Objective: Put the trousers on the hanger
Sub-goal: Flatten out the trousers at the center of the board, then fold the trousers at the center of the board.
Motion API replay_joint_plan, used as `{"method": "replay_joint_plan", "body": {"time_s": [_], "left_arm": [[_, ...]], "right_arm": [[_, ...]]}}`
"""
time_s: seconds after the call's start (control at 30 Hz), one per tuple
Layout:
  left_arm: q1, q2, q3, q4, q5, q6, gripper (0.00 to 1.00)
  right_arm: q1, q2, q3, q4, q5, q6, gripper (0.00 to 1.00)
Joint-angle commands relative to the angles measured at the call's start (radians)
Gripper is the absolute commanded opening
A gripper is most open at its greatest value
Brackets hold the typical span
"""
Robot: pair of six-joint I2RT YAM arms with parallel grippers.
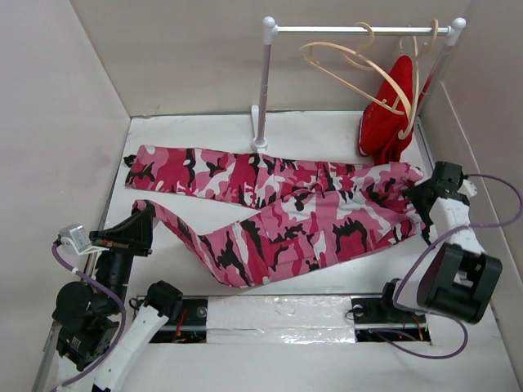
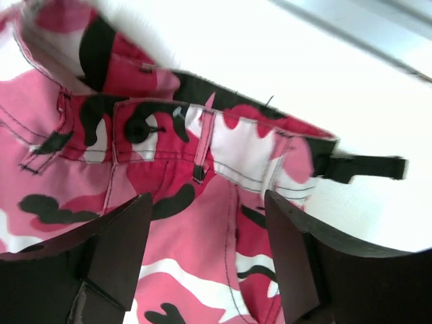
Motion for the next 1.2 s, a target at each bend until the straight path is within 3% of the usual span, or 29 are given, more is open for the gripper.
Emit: {"method": "replay_joint_plan", "body": {"time_s": [0.0,0.27,0.43,0.57,0.7,0.8,0.83,0.93,1.17], "left_arm": [[-0.013,-0.124,0.002,0.054,0.014,0.003,0.00],[-0.032,-0.134,0.004,0.052,-0.009,0.004,0.00],[-0.032,-0.135,0.009,0.046,-0.014,-0.002,0.00],[-0.032,-0.129,0.021,0.037,-0.035,0.003,0.00],[-0.032,-0.120,0.021,0.039,-0.043,0.008,0.00],[-0.032,-0.111,0.027,0.042,-0.052,0.012,0.00],[-0.032,-0.111,0.030,0.040,-0.058,0.014,0.00],[-0.032,-0.103,0.044,0.043,-0.084,0.023,0.00],[-0.032,-0.075,0.090,0.075,-0.153,0.003,0.00]], "right_arm": [[-0.036,-0.144,-0.067,-0.013,0.088,0.091,0.75],[-0.107,-0.356,-0.325,-0.028,0.022,0.246,0.73],[-0.107,-0.294,-0.286,-0.082,0.016,0.265,0.73],[-0.107,-0.127,-0.262,-0.067,0.039,0.245,0.70],[-0.116,-0.074,-0.210,-0.045,0.057,0.211,0.59],[-0.125,-0.068,-0.208,-0.007,0.050,0.176,0.43],[-0.125,-0.065,-0.208,-0.004,0.047,0.168,0.22],[-0.125,-0.094,-0.197,-0.031,0.068,0.156,0.04],[-0.134,-0.331,-0.040,-0.200,0.148,0.059,0.00]]}}
